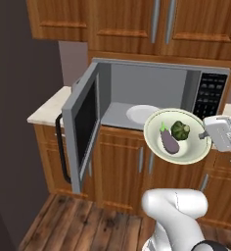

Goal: Place the bowl containing the eggplant and broccoli in the microwave. Close the microwave door and press the start button to microwave the meal.

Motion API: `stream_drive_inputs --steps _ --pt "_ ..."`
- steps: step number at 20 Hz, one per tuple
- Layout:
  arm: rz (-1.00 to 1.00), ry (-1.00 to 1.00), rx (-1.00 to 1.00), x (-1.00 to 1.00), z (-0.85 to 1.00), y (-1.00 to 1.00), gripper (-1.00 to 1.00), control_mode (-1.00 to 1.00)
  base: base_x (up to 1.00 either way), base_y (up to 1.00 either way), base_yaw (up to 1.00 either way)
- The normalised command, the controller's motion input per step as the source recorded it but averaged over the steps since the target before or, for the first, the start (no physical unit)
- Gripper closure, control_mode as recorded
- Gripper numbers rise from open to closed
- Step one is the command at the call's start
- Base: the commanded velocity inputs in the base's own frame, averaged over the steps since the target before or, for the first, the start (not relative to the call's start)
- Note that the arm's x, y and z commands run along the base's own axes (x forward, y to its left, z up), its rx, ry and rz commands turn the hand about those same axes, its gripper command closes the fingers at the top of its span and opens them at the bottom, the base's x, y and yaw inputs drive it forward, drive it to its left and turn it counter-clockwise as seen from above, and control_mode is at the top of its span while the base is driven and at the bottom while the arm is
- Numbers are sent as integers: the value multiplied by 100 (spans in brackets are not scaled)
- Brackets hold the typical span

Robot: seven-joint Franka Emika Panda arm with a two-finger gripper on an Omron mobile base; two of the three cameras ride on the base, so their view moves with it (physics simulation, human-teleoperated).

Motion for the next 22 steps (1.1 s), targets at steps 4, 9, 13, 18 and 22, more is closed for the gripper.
stream_drive_inputs --steps 4,9,13,18,22 --pt "0 0 0 0 0 0 100 100 -8 11 14" --pt "0 0 0 0 0 0 100 100 -8 10 14" --pt "0 0 0 0 0 0 100 100 -11 12 14" --pt "0 0 0 0 0 0 100 100 -19 12 12" --pt "0 0 0 0 0 0 100 100 -16 11 11"
